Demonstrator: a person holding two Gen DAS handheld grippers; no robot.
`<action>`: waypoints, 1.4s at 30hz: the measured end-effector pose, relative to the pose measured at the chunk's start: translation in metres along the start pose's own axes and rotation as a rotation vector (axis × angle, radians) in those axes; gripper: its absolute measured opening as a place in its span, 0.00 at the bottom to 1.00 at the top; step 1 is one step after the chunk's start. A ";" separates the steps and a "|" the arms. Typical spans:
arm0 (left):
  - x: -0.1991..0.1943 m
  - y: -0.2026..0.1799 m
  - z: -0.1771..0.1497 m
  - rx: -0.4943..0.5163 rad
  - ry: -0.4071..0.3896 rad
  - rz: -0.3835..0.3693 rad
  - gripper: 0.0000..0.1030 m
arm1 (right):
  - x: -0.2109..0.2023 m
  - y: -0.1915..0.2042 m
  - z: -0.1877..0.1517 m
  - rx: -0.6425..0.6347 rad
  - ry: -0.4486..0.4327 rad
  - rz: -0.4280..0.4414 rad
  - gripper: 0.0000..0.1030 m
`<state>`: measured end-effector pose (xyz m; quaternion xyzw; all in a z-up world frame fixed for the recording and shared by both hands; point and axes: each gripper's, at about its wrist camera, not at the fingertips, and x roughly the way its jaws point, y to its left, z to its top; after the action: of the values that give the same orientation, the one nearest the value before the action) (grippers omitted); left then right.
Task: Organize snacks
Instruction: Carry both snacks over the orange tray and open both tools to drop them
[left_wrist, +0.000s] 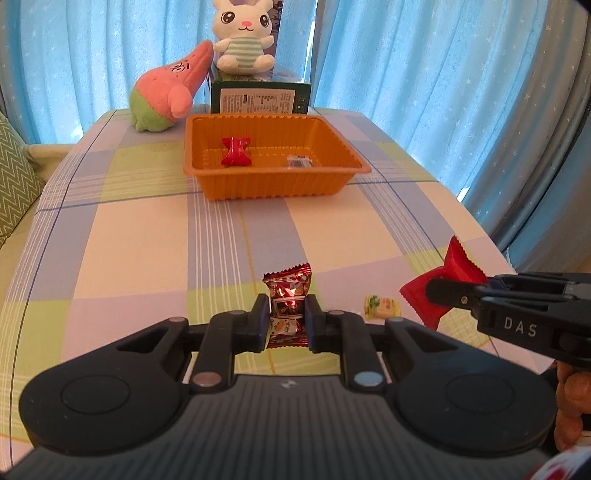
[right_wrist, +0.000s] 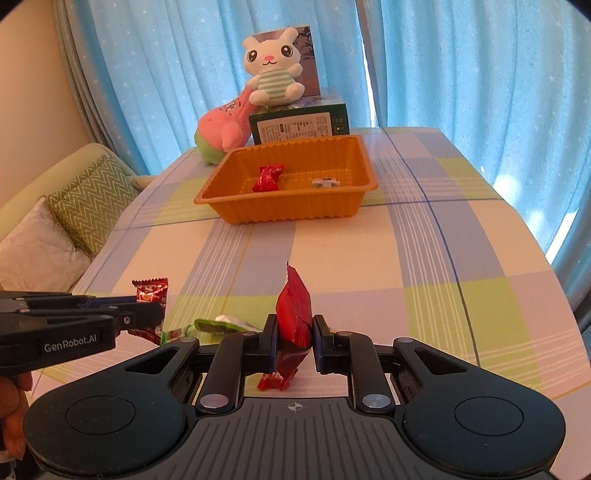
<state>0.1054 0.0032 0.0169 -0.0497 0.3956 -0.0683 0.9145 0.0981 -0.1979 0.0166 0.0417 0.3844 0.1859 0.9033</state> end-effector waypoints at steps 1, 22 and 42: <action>0.002 0.000 0.005 -0.002 -0.003 -0.003 0.17 | 0.002 -0.001 0.004 -0.004 -0.003 0.000 0.18; 0.075 0.031 0.125 -0.037 -0.045 -0.025 0.17 | 0.091 -0.021 0.139 -0.023 -0.043 0.021 0.18; 0.166 0.073 0.174 -0.103 0.003 -0.001 0.18 | 0.180 -0.032 0.190 0.045 0.031 0.025 0.18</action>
<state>0.3512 0.0543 0.0061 -0.0966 0.3999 -0.0484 0.9102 0.3573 -0.1480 0.0206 0.0638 0.4020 0.1891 0.8936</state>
